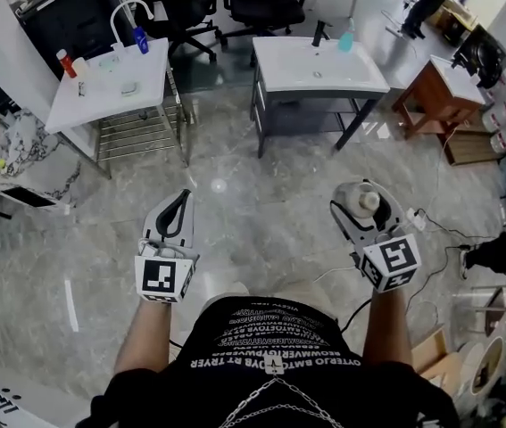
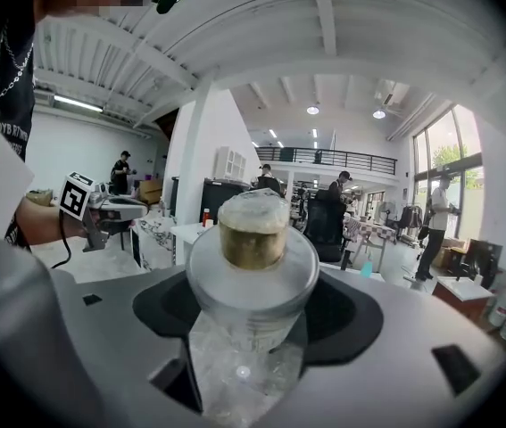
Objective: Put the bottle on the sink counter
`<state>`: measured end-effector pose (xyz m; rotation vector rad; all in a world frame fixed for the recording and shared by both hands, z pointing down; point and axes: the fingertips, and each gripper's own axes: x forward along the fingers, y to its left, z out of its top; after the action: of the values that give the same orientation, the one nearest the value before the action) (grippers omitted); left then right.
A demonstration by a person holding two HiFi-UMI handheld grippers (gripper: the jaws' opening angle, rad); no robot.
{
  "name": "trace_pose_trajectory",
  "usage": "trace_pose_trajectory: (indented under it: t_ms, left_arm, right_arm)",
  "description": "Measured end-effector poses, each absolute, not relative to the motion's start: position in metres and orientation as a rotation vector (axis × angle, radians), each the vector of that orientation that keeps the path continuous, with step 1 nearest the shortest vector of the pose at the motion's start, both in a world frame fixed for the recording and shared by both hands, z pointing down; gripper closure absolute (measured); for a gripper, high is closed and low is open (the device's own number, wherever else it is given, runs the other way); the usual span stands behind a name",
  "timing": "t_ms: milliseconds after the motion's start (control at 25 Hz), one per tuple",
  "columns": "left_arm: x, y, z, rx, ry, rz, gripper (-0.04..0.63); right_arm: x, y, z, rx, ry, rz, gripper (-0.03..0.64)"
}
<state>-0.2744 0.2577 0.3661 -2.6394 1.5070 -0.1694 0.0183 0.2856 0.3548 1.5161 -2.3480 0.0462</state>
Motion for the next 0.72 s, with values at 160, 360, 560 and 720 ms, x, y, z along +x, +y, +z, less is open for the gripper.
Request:
trace_pose_trajectory:
  t_ms: [160,360,560,720]
  left_arm:
    - [-0.274,0.245,0.374,-2.661,1.499,-0.172,0.589]
    - [-0.275,0.23,0.378,-2.655,1.501,-0.186,0.589]
    - [-0.266,0.206,0.378,-2.637,1.51,-0.207,0.589]
    - [-0.245,0.176,0.37,-2.628,1.478,-0.22,0.589]
  right_arm:
    - [0.014,0.274,0.354,1.513,-2.33,0.05,0.287]
    - [0.011,0.253,0.358,1.497,-2.335,0.035,0.287]
    - [0.016,0.226,0.367,1.465,-2.358,0.04,0.287]
    - [0.028,0.194,0.368,1.47,-2.378,0.041,0.287]
